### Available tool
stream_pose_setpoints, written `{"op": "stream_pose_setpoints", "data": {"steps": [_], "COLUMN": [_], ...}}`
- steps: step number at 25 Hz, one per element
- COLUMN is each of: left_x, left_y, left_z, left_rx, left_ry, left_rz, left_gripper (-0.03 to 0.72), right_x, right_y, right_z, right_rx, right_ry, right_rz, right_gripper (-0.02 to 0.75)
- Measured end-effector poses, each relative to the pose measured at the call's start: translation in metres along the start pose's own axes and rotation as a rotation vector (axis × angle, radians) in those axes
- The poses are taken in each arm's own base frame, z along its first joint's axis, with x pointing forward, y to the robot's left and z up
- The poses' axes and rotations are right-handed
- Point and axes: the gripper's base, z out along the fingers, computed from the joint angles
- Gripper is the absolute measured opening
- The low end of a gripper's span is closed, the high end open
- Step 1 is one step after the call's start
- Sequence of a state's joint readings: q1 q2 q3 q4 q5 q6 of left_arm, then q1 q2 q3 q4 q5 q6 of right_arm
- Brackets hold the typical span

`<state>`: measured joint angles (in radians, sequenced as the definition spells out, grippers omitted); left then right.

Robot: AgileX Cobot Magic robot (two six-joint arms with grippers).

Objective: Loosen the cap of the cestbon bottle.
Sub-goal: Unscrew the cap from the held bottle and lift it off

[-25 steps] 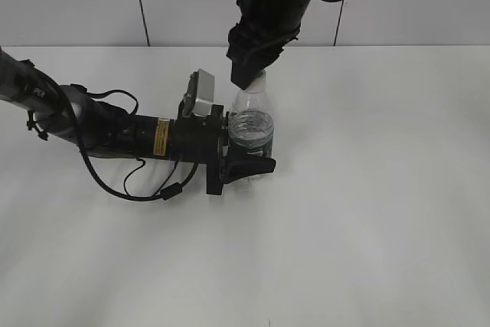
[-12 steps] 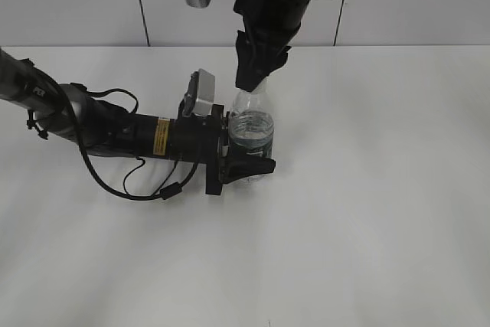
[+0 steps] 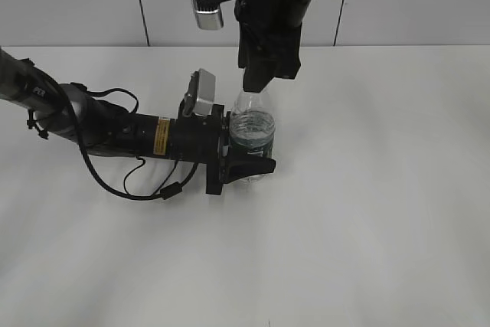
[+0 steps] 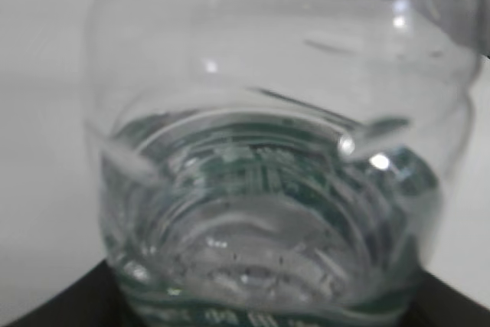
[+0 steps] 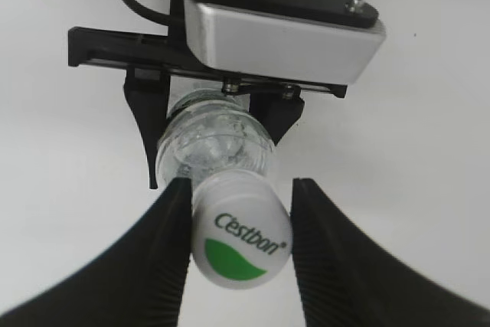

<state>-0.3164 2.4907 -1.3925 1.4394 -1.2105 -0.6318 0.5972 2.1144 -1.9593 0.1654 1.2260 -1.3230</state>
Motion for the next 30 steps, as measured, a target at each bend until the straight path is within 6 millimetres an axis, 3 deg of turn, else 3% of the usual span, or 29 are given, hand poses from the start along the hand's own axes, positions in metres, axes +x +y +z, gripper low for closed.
{"op": "stream_pose_setpoints", "data": {"steps": [15,30], "left_x": [0.0000,0.0002], "left_y": [-0.0004,-0.0009], "left_z": [-0.0001,-0.0004], "left_rx": [0.005,0.011], "left_ry": [0.004,0.005], "left_rz": [0.002,0.001], "left_gripper": [0.410,0.410], "right_x": [0.0002,0.0002], "right_y": [0.0009,0.0009], "right_z": [-0.0005,-0.0010], "right_rx": [-0.009,-0.008], "right_ry": [0.001,0.001], "right_rz": [-0.405,-0.374], "right_gripper": [0.302,0.314]}}
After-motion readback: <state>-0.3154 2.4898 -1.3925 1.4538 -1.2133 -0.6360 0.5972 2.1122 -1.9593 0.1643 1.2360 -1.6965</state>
